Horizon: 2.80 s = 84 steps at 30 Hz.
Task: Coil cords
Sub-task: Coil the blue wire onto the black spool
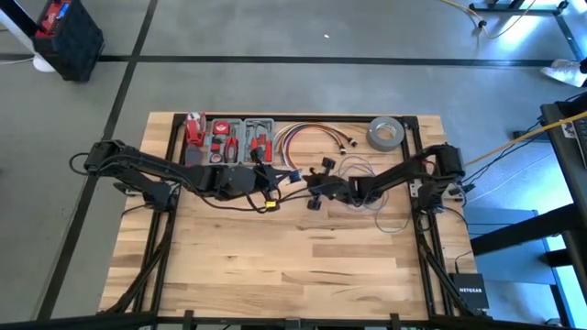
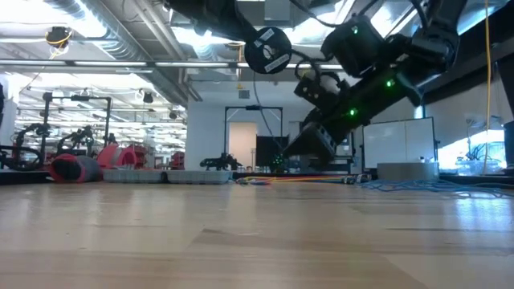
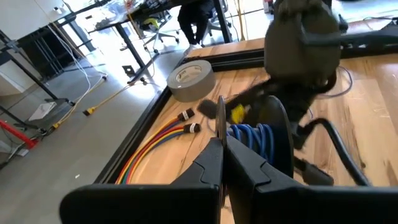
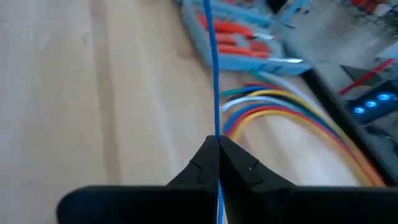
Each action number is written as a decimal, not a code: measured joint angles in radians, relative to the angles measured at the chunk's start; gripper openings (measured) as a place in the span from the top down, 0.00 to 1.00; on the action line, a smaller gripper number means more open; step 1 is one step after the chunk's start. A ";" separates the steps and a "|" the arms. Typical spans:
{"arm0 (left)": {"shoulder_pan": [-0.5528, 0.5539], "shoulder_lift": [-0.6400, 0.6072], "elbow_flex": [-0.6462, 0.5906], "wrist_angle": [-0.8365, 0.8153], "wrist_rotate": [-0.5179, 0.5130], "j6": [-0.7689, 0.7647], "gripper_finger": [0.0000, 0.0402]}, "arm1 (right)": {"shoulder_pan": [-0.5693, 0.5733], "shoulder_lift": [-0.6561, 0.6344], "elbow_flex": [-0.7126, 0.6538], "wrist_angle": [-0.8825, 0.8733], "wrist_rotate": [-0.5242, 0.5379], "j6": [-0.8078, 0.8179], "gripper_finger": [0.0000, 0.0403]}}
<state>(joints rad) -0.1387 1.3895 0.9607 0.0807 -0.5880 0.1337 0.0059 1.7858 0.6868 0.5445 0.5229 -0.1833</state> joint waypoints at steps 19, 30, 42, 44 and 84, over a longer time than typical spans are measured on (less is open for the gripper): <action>0.022 -0.017 0.000 -0.169 -0.077 -0.018 1.00 | 0.002 -0.267 -0.001 -0.294 0.150 0.156 1.00; 0.055 -0.001 0.000 -0.193 -0.083 -0.023 1.00 | 0.099 -0.456 -0.002 -0.362 0.166 0.183 1.00; 0.083 0.084 0.000 -0.018 -0.081 -0.003 1.00 | 0.165 -0.450 -0.002 -0.121 -0.010 0.179 1.00; 0.087 0.095 0.000 0.018 -0.081 0.004 1.00 | 0.165 -0.424 -0.001 -0.079 -0.020 0.179 1.00; 0.007 0.069 0.000 0.169 -0.059 0.037 1.00 | 0.137 -0.162 -0.001 -0.024 0.138 0.207 0.88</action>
<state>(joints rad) -0.1318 1.4582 0.9607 0.2492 -0.6475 0.1707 0.1432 1.6241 0.6861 0.5206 0.6611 0.0241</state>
